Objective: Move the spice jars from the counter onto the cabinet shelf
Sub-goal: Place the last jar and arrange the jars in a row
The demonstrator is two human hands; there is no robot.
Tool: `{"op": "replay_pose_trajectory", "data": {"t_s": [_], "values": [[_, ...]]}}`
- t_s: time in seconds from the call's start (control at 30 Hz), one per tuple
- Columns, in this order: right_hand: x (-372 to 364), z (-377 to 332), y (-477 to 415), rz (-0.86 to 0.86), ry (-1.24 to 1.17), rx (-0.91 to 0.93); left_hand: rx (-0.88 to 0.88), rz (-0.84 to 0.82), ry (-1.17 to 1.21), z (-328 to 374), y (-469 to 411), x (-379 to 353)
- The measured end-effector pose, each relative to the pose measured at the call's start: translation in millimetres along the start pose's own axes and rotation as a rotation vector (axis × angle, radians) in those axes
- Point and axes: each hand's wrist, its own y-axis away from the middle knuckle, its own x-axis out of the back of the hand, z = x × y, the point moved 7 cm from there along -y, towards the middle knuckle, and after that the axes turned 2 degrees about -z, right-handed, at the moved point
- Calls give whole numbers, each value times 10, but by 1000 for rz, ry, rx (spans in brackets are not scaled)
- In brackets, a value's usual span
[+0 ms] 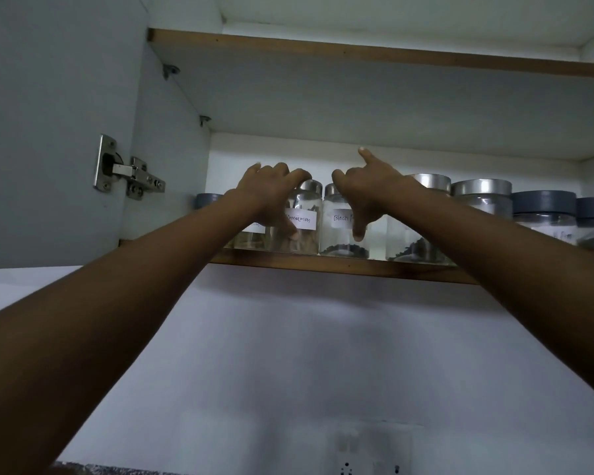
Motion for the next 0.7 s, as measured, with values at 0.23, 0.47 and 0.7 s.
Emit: {"op": "replay_pose_trajectory", "data": {"t_s": [0.23,0.47,0.7], "values": [[-118,-105,-276,-78,31,-32,23,-3,1,-38,-156,-206],[-203,-116,-507,-200,-72,-132,39,-8,-32,-70,-323,-359],[-335,-149,-666,-212,-71,-176,41,-8,-89,-97,-485,-518]]}}
